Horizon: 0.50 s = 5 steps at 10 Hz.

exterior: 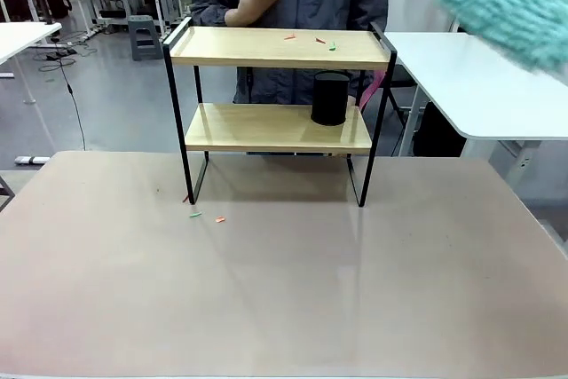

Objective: Clean the shelf.
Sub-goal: Clean the remaining tier of the Shelf with the Duster once objects are removed.

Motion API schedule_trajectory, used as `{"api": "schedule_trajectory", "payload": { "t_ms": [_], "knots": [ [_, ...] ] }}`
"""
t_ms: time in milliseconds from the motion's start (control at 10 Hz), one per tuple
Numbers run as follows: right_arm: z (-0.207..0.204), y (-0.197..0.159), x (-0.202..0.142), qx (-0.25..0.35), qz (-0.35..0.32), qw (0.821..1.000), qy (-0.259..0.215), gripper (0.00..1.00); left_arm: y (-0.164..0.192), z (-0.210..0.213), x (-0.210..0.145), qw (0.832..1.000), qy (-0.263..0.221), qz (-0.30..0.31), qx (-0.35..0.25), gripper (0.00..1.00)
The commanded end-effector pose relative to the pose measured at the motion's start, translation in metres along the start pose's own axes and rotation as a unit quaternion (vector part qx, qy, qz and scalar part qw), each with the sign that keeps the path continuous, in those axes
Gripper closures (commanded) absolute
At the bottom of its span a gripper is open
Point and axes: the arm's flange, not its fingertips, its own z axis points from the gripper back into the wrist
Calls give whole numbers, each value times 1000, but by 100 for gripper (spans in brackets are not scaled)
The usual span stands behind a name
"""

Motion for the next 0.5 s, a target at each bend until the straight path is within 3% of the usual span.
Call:
{"api": "schedule_trajectory", "payload": {
  "t_ms": [0,100,200,300,400],
  "knots": [
    [-63,29,44,-59,23,997,35,87,-1,-1,1,1000,-7,-9,-8,0],
    [-84,64,53,-81,61,994,34,87,-1,-1,1,1000,-7,-9,-8,0],
    [-79,84,44,-91,101,990,48,87,-1,-1,1,1000,-7,-9,-8,0],
    [-77,69,33,-48,60,997,24,87,-1,-1,1,1000,-7,-9,-8,0],
    [-77,69,33,-48,60,997,24,87,-1,-1,1,1000,-7,-9,-8,0]
  ]
}}
